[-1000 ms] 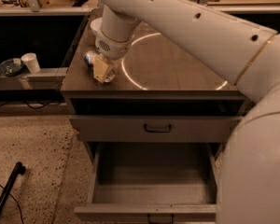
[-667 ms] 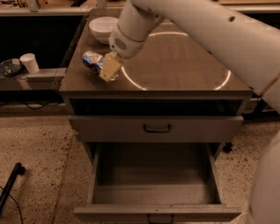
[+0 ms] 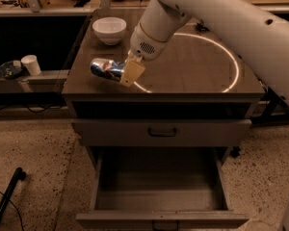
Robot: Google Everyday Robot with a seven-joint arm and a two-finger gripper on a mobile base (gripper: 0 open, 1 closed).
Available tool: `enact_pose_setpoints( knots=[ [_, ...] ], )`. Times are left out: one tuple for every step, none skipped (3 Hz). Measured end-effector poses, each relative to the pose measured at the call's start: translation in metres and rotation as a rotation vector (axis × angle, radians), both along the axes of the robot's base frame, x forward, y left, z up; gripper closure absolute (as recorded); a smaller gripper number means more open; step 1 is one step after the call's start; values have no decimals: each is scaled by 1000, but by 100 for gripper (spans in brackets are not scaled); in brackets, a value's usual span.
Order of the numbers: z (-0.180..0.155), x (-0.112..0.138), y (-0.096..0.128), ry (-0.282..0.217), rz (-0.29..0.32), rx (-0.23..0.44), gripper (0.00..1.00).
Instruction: Place redbull can into middle drawer
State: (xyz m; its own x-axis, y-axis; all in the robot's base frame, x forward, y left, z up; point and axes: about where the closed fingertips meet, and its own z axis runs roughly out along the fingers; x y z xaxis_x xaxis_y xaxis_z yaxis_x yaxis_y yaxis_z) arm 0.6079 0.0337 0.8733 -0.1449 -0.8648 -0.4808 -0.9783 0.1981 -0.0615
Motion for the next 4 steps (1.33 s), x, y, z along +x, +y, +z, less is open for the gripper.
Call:
enact_pose_setpoints(
  knots=[
    [7,-34,-23,-93,170,31,100],
    [-5,-70,-54,-111,285,54,100],
    [-39,-110,-80,-86,434,43,100],
    [-70,-142,-87,-124,565,-52,100]
  ],
)
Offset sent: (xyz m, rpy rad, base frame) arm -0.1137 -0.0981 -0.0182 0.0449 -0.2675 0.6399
